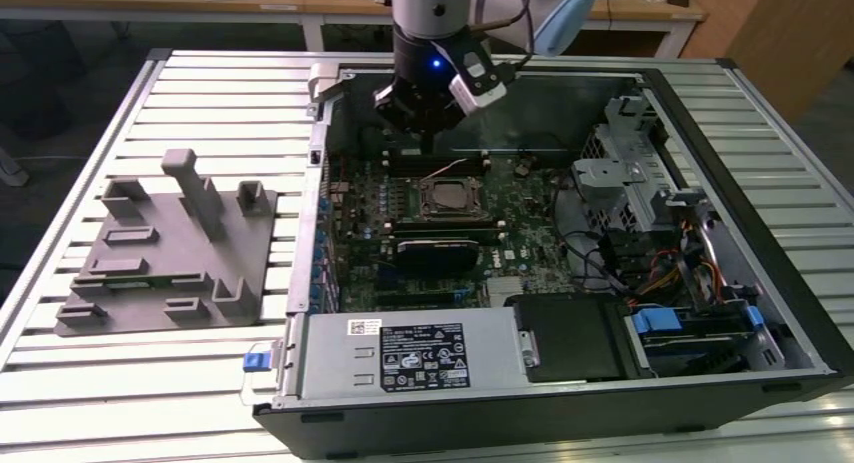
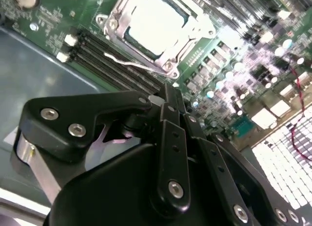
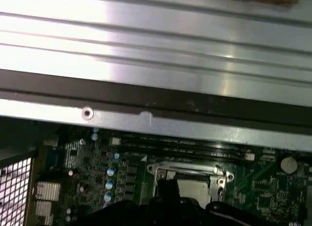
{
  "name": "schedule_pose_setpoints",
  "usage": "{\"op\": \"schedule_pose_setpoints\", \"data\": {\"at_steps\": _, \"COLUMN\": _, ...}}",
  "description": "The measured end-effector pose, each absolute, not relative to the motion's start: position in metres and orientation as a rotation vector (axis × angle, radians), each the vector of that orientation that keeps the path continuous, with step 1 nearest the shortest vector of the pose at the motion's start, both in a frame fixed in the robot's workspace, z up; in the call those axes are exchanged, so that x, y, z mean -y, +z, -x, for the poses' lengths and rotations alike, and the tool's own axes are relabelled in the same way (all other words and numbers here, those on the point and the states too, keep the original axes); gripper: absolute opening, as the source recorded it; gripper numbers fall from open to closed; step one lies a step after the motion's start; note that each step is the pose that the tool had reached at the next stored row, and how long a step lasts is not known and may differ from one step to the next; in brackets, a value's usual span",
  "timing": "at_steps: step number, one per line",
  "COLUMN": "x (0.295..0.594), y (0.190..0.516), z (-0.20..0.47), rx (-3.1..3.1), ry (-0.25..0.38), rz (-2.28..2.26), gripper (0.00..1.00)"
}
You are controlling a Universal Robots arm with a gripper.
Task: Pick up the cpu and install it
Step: 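Install the first cpu locking lever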
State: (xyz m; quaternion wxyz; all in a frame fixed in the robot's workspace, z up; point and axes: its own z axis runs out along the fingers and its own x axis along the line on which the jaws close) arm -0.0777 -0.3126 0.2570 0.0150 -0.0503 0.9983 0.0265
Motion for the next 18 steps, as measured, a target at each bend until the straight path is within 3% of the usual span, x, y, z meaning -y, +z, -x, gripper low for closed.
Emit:
{"op": "schedule_pose_setpoints", "data": {"at_steps": 2, "x": 0.314, "y": 0.257, "z": 0.077, "rx": -3.103, "ry": 0.131, "rz": 0.156, "gripper": 0.11}}
{"op": "schedule_pose_setpoints", "data": {"at_steps": 4, "x": 0.314, "y": 0.255, "z": 0.077, "rx": -3.103, "ry": 0.139, "rz": 0.156, "gripper": 0.11}}
{"op": "schedule_pose_setpoints", "data": {"at_steps": 11, "x": 0.313, "y": 0.252, "z": 0.069, "rx": -3.107, "ry": 0.076, "rz": 0.155, "gripper": 0.11}}
{"op": "schedule_pose_setpoints", "data": {"at_steps": 18, "x": 0.313, "y": 0.245, "z": 0.056, "rx": -3.107, "ry": 0.074, "rz": 0.154, "gripper": 0.11}}
